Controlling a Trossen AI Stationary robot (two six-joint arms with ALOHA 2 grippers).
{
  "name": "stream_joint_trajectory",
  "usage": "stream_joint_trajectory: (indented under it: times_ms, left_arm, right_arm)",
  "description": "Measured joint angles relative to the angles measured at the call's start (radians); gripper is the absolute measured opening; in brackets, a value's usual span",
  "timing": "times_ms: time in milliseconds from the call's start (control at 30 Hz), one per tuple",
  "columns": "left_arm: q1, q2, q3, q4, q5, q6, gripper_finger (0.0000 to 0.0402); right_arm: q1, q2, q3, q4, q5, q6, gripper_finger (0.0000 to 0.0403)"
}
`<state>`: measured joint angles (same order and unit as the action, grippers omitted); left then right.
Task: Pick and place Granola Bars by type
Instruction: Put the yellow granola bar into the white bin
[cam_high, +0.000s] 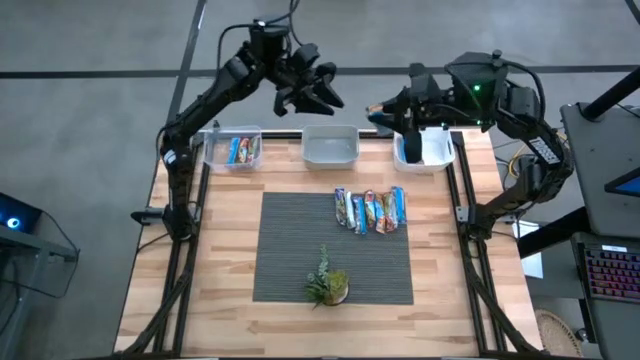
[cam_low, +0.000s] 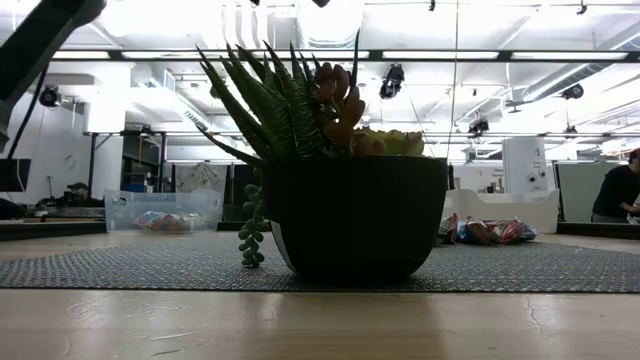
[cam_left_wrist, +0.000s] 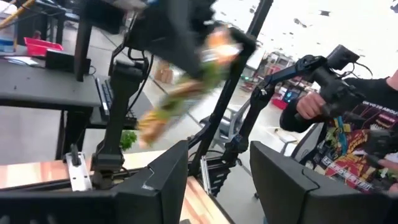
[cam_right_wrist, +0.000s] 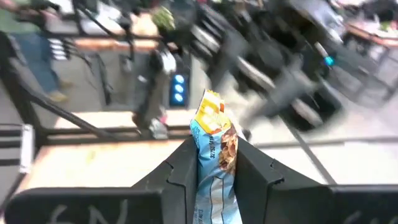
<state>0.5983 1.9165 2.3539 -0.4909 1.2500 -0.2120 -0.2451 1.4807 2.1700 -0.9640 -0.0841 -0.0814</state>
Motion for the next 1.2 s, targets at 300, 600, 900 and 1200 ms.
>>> stream_joint_trajectory:
  times_ms: [300, 600, 900, 1200]
  left_arm:
    - [0.004, -0.159, 0.000, -0.503, -0.305, 0.371, 0.0155]
    - [-0.025, -0.290, -0.002, -0.670, -0.712, 0.412, 0.0155]
    - [-0.030, -0.356, -0.003, -0.711, -0.988, 0.320, 0.0155]
    - [-0.061, -0.367, -0.070, -0.692, -1.216, 0.230, 0.0153]
  right_arm:
    - [-0.102, -0.001, 0.000, -0.119, 0.052, 0.029, 0.0070]
    - [-0.231, 0.000, -0.017, -0.140, 0.088, 0.081, 0.0070]
    - [-0.345, 0.000, -0.106, -0.159, 0.088, 0.111, 0.0070]
    - [-0.435, 0.000, -0.212, -0.159, 0.088, 0.156, 0.0070]
